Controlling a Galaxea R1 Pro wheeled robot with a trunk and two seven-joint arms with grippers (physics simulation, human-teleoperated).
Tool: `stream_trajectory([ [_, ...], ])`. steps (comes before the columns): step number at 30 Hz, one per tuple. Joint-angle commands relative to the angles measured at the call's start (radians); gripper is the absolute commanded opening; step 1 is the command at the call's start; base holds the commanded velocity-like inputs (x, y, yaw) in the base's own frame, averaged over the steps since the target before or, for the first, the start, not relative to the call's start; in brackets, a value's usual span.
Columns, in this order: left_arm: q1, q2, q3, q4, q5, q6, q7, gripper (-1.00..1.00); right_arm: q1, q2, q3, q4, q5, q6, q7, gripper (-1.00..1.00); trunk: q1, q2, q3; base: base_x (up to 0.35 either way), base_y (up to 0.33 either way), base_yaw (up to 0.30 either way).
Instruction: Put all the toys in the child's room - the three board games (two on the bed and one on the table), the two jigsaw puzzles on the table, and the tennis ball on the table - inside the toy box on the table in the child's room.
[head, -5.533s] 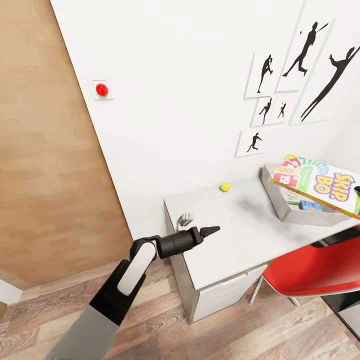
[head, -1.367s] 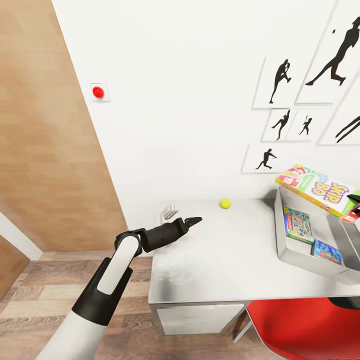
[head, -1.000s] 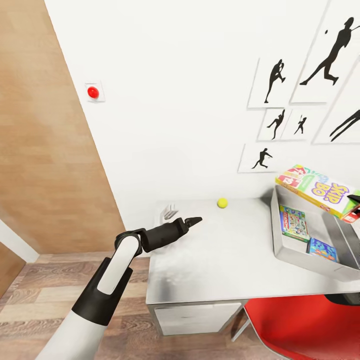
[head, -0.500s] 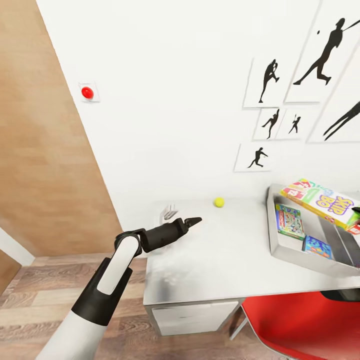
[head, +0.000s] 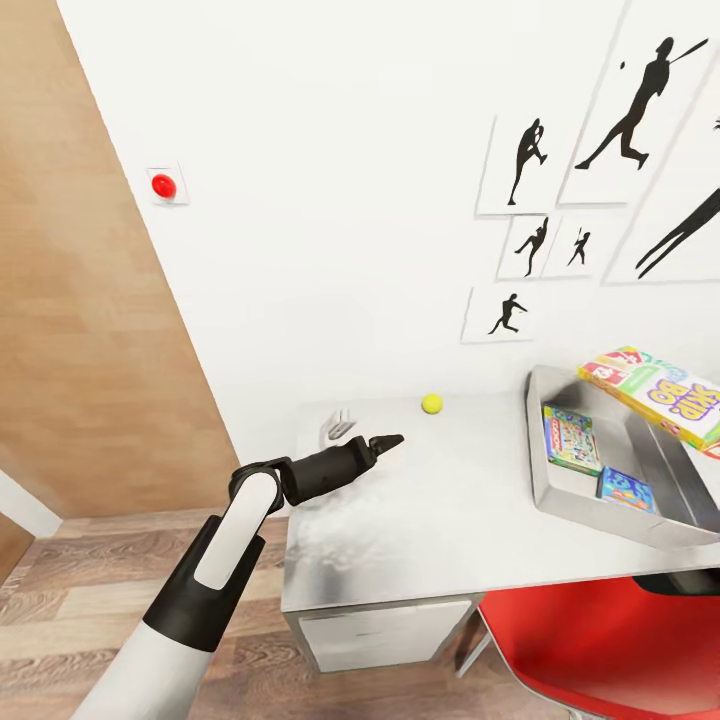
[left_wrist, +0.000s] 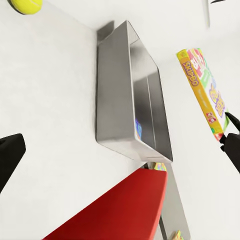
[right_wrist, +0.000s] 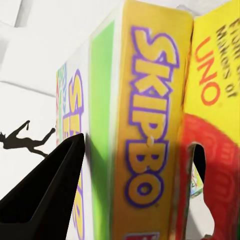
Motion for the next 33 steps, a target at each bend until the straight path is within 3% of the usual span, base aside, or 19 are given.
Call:
stream_trajectory([
  [1,-0.001,0.0,0.0,-0.001,0.011,0.003,0.01,1.0,-0.004,0.001,-0.001,0.005,-0.011,-0.01,-0.01,-1.0,0.001,-0.002,-0.002,0.0,0.0,-0.007],
  [6,-0.001,0.001,0.001,-0.001,0.011,0.003,0.01,1.0,-0.032,0.008,-0.001,0.046,-0.013,-0.045,-0.011,-1.0,0.001,-0.002,-0.002,0.0,0.0,-0.004],
  [11,-0.001,0.003,0.001,-0.001,0.011,0.003,0.01,1.0,-0.113,0.05,0.003,0.145,-0.009,-0.107,-0.014,-1.0,0.001,-0.002,-0.002,0.0,0.0,-0.001],
  [15,-0.001,0.004,0.001,-0.001,0.01,0.003,0.01,1.0,-0.134,0.063,0.007,0.175,-0.008,-0.156,-0.015,-1.0,0.001,-0.002,-0.002,0.0,0.0,0.0],
  [33,0.001,0.004,0.002,-0.001,0.009,0.003,0.01,1.0,-0.127,0.062,0.004,0.194,-0.01,-0.19,-0.028,-1.0,0.001,-0.002,-0.002,0.0,0.0,0.0],
])
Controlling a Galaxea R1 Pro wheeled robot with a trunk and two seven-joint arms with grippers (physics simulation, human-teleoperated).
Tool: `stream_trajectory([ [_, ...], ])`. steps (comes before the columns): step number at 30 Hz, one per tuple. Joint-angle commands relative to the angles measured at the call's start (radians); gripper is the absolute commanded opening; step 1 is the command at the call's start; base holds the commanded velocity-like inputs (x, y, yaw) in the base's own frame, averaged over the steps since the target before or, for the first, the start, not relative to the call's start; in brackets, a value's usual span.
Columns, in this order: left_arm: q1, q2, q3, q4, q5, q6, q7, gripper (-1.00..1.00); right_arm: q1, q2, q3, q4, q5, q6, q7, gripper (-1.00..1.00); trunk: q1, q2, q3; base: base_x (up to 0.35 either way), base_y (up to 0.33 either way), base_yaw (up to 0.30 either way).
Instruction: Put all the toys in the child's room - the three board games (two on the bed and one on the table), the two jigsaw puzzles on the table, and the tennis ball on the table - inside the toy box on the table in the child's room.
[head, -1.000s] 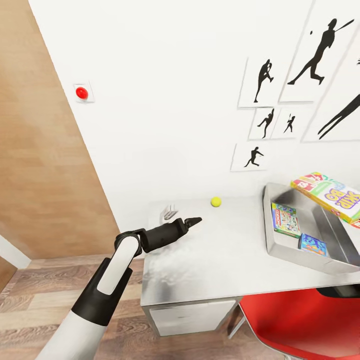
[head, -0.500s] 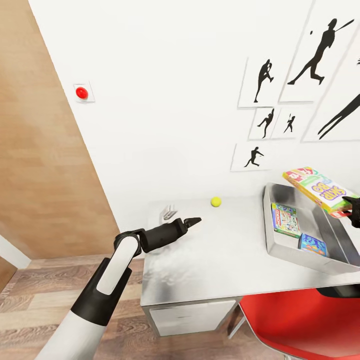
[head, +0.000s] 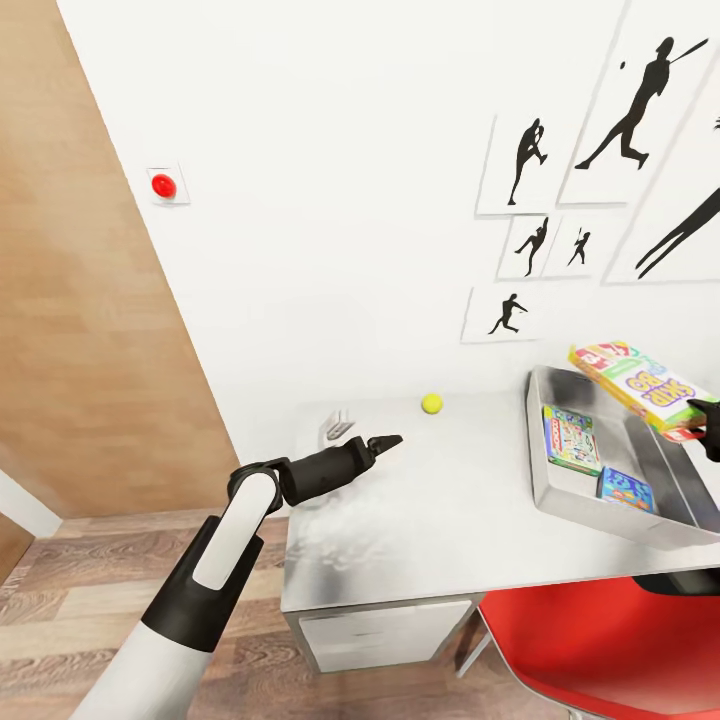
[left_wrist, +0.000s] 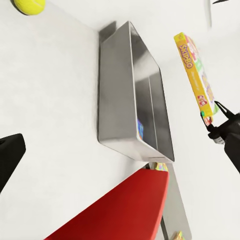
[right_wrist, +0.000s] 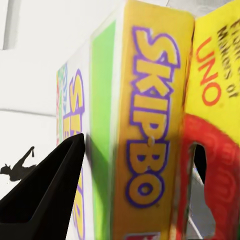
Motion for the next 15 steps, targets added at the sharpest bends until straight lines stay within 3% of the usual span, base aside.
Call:
stream_trajectory([
  [1,-0.001,0.0,0.0,-0.001,0.011,0.003,0.01,1.0,0.007,0.0,-0.003,-0.002,-0.017,0.004,-0.014,-1.0,0.001,-0.002,-0.002,0.0,0.0,0.0],
  [15,-0.001,0.0,0.002,0.0,0.01,0.004,0.01,1.0,0.056,-0.001,-0.003,-0.004,-0.01,0.004,-0.041,-1.0,0.001,-0.002,-0.002,0.0,0.0,0.0],
])
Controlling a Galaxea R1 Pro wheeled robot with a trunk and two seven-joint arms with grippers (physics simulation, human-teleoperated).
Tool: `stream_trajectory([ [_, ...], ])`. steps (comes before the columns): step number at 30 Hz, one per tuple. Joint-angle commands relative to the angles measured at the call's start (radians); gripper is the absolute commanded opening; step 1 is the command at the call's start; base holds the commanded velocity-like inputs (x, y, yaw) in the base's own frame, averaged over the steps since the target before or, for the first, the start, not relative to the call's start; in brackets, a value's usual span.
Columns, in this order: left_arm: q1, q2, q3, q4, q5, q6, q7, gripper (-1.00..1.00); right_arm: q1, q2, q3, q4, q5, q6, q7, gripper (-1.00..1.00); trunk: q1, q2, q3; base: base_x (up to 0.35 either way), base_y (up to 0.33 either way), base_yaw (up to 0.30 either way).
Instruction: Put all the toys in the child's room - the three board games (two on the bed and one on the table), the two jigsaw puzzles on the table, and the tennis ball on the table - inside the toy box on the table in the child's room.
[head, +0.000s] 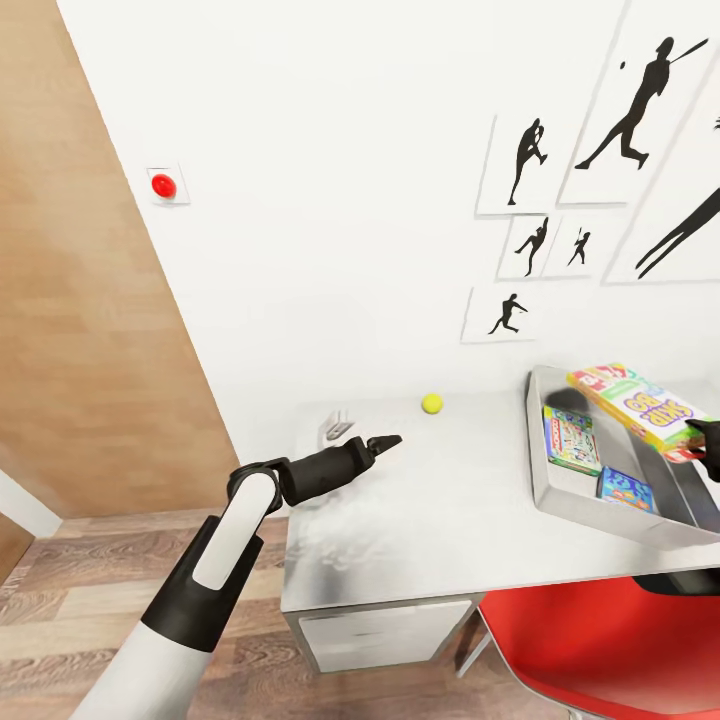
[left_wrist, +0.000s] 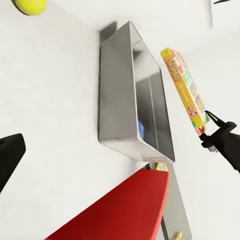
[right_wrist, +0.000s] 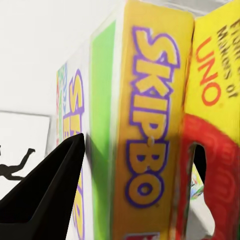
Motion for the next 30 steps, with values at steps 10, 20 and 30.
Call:
stream_trajectory([
  [10,-0.001,0.008,0.001,-0.001,0.012,0.003,0.01,1.0,0.0,0.006,0.0,0.008,-0.012,0.003,-0.051,-1.0,0.001,-0.002,-0.002,0.0,0.0,0.0],
  [20,-0.001,0.009,0.0,-0.001,0.012,0.003,0.01,1.0,-0.001,0.009,-0.003,0.011,-0.017,0.001,-0.137,-1.0,0.001,-0.002,-0.006,0.0,0.0,0.0],
  [30,-0.001,0.007,-0.003,-0.009,0.016,0.003,0.009,1.0,-0.001,0.008,-0.007,0.013,-0.019,-0.004,-0.156,-1.0,0.001,-0.002,-0.02,0.0,0.0,0.0],
])
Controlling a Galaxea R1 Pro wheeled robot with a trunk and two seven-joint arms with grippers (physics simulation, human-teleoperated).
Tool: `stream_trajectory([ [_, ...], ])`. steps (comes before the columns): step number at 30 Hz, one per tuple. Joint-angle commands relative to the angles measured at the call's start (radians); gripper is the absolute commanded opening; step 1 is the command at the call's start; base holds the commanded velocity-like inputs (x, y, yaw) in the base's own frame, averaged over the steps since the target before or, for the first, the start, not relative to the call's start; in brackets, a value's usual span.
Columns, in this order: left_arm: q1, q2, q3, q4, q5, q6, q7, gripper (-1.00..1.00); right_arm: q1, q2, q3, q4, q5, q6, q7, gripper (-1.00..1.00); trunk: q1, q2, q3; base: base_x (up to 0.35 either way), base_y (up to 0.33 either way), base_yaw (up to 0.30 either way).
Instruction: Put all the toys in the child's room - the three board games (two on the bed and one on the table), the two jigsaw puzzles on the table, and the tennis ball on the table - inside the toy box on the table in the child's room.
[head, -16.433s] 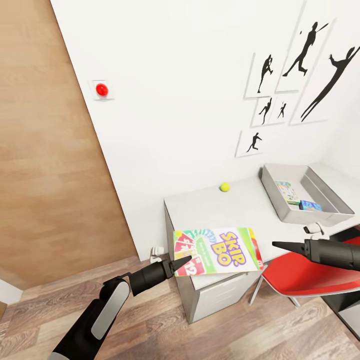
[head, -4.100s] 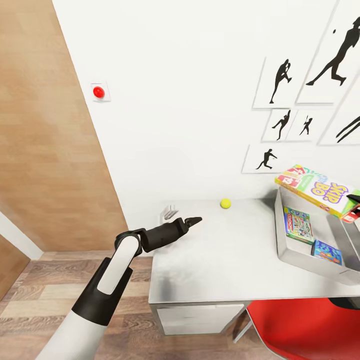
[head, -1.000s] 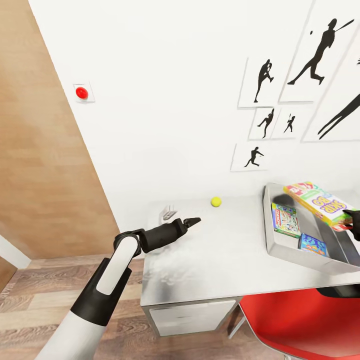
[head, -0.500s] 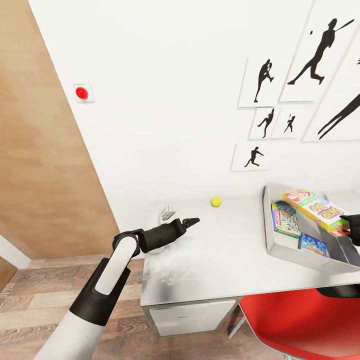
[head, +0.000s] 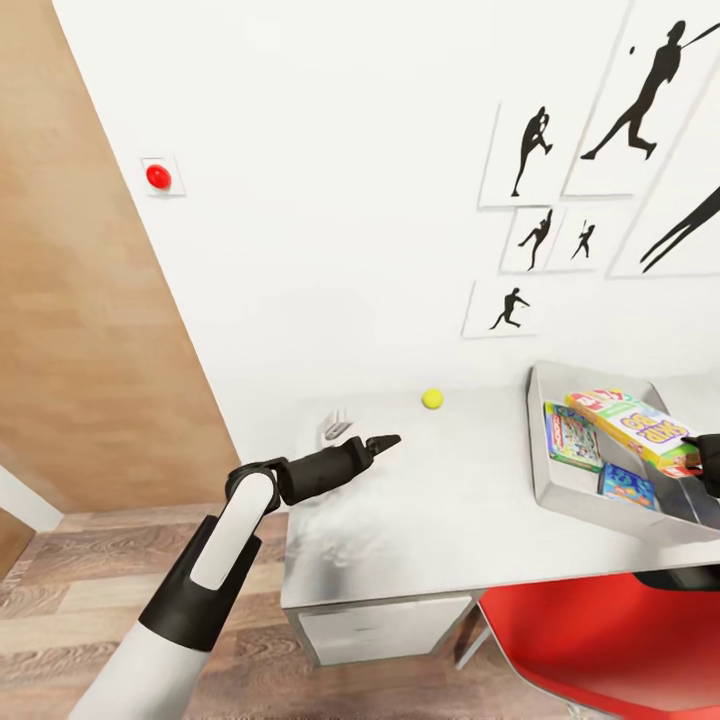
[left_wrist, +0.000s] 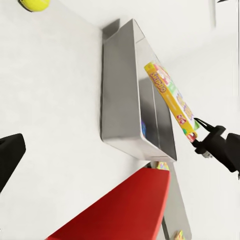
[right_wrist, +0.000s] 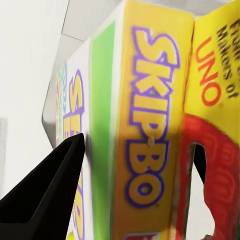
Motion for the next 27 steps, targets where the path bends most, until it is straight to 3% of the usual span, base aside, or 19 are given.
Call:
stream_trajectory([
  [1,-0.001,0.0,0.0,-0.001,0.01,0.003,0.01,1.0,-0.001,0.0,-0.002,-0.001,-0.012,0.003,-0.011,-1.0,0.001,-0.002,-0.004,0.0,0.0,0.0],
  [5,0.002,-0.001,-0.001,-0.047,0.017,0.003,0.005,1.0,-0.003,-0.001,-0.002,-0.001,-0.012,0.001,-0.012,-1.0,0.001,-0.002,-0.01,0.0,0.0,0.0],
  [12,0.06,-0.005,0.009,-0.159,0.045,0.001,-0.013,1.0,-0.009,0.0,-0.001,-0.001,-0.013,-0.001,-0.013,-1.0,0.001,-0.002,-0.018,0.0,0.0,0.0],
  [27,0.07,-0.006,0.011,-0.185,0.13,0.001,-0.123,1.0,-0.023,0.016,0.007,0.0,-0.013,-0.057,-0.013,-1.0,0.001,-0.002,-0.02,0.0,0.0,0.0],
])
